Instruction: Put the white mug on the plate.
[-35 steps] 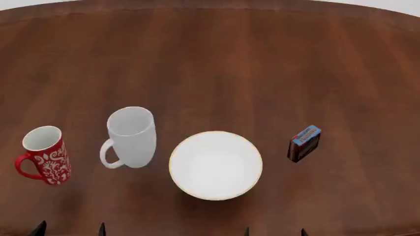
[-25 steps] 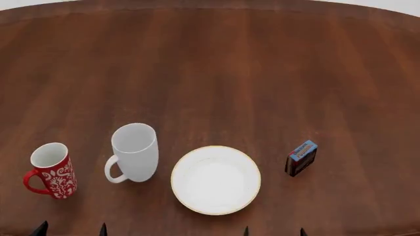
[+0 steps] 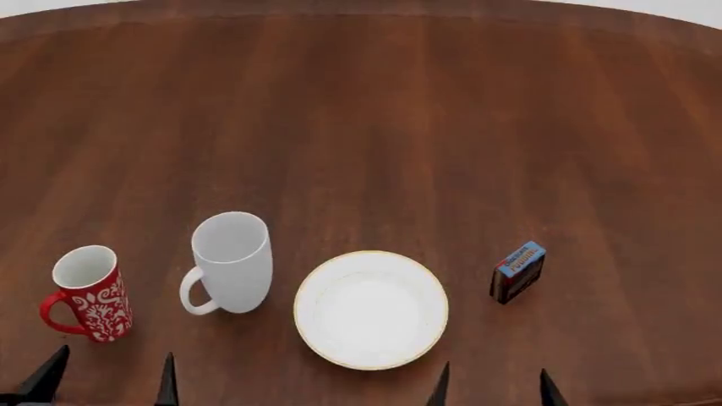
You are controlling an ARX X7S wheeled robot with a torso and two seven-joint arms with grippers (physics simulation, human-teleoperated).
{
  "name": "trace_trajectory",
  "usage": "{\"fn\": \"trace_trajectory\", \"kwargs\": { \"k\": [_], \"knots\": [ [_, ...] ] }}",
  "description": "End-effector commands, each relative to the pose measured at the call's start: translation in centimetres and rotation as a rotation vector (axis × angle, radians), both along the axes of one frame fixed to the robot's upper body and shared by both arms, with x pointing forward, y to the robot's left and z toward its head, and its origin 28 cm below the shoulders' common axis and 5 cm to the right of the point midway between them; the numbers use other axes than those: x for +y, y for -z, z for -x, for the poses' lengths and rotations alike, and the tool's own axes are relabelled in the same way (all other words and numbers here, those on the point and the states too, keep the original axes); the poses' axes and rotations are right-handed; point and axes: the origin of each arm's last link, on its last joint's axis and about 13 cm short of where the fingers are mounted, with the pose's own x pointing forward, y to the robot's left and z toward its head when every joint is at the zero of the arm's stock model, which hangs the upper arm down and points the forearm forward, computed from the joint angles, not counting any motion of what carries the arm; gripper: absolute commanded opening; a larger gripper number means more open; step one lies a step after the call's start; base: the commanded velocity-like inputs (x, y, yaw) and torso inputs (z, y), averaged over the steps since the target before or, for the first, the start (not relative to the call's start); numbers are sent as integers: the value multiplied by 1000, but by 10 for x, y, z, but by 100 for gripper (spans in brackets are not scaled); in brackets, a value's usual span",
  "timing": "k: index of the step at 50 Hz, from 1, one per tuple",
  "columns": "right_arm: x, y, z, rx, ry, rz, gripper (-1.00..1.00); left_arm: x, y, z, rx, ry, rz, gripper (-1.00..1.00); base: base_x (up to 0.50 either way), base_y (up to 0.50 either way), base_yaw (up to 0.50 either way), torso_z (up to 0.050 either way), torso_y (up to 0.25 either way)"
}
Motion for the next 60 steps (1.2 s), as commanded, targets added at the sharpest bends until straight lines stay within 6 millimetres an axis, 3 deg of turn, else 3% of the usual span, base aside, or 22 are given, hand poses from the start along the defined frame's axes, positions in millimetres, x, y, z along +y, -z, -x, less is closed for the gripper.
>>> {"fn": "trace_trajectory", "kwargs": {
  "k": [1, 6, 11, 21, 28, 30, 44, 60],
  "knots": [
    [-7, -55, -22, -130, 2, 12, 100, 7, -69, -19, -156, 0, -117, 100, 0, 0, 0, 0, 0],
    [-9, -108, -29, -253, -16, 53, 100, 8, -122, -24, -275, 4, -155, 100, 0, 0, 0, 0, 0],
    [-14, -147, -34, -326, -7, 83, 100, 8, -155, -25, -336, 14, -159, 100, 0, 0, 0, 0, 0],
    [-23, -187, -35, -399, 22, 101, 100, 11, -182, -28, -392, 16, -175, 100, 0, 0, 0, 0, 0],
    [-30, -191, -39, -396, 21, 47, 100, 14, -190, -31, -410, -3, -167, 100, 0, 0, 0, 0, 0],
    [-29, -192, -38, -400, 25, 50, 100, 15, -176, -34, -410, -6, -162, 100, 0, 0, 0, 0, 0],
    [-27, -198, -39, -403, 28, 86, 100, 17, -176, -37, -412, -14, -167, 100, 0, 0, 0, 0, 0],
    [-26, -195, -42, -389, 20, 80, 100, 17, -174, -38, -409, -7, -164, 100, 0, 300, 0, 0, 0]
  ]
}}
